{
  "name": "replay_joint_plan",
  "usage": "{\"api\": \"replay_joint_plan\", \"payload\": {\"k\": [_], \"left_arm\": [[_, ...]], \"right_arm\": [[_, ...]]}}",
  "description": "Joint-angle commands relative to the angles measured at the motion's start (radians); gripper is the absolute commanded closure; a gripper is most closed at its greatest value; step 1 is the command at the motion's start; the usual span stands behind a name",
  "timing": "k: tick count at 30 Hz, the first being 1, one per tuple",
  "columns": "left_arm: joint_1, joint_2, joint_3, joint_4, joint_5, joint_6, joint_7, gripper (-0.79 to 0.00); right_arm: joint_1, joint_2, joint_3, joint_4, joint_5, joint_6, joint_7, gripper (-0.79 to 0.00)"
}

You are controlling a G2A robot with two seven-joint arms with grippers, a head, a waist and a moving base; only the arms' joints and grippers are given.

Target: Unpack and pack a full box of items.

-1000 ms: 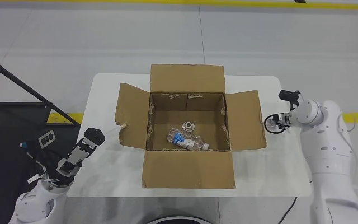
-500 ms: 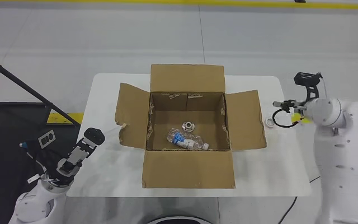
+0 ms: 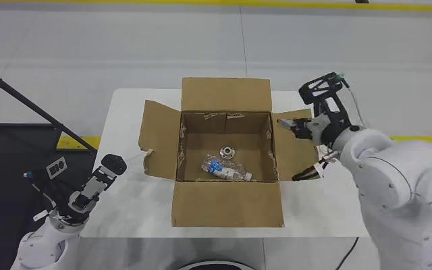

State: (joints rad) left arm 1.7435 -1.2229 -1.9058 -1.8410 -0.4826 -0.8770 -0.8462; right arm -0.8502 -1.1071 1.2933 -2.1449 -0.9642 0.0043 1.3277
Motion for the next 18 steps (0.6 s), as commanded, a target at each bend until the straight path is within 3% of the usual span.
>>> {"api": "replay_joint_plan", "payload": {"k": [1,4,9,11,18], "left_arm": [[0.000,0.000,0.000,0.000,0.000,0.000,0.000,-0.785],[0.000,0.000,0.000,0.000,0.000,0.000,0.000,-0.785],[0.000,0.000,0.000,0.000,0.000,0.000,0.000,-0.785],[0.000,0.000,0.000,0.000,0.000,0.000,0.000,-0.785],[0.000,0.000,0.000,0.000,0.000,0.000,0.000,-0.785]], "right_arm": [[0.042,-0.008,-0.090,0.034,0.029,-0.031,0.010,-0.640],[0.121,-0.025,-0.215,0.123,0.080,-0.084,0.038,-0.711],[0.258,-0.063,-0.395,0.320,0.152,-0.139,0.082,-0.690],[0.302,-0.079,-0.454,0.394,0.189,-0.176,0.100,-0.785],[0.369,-0.125,-0.592,0.561,0.258,-0.212,0.074,-0.785]]}}
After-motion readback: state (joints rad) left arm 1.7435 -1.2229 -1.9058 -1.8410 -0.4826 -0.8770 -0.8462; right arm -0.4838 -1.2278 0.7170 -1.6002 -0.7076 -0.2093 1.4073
